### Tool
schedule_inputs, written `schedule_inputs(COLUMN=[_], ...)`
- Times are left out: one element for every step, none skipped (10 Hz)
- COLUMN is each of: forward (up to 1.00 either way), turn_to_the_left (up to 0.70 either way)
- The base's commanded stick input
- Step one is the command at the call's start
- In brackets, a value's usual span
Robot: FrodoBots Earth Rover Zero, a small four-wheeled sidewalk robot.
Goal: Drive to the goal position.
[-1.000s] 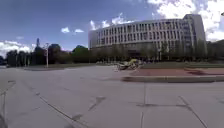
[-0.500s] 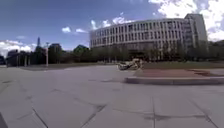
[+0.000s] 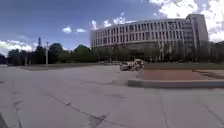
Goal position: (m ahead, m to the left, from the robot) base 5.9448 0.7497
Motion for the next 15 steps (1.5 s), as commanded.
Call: schedule_inputs(forward=[0.70, 0.70, 0.70, 0.70, 0.70, 0.70, 0.70, 0.70, 0.70, 0.70, 0.70, 0.70, 0.70, 0.70, 0.70], turn_to_the_left=[0.00, 0.00, 0.00, 0.00, 0.00, 0.00, 0.00, 0.07, 0.26, 0.35, 0.35, 0.33, 0.31, 0.29, 0.27])
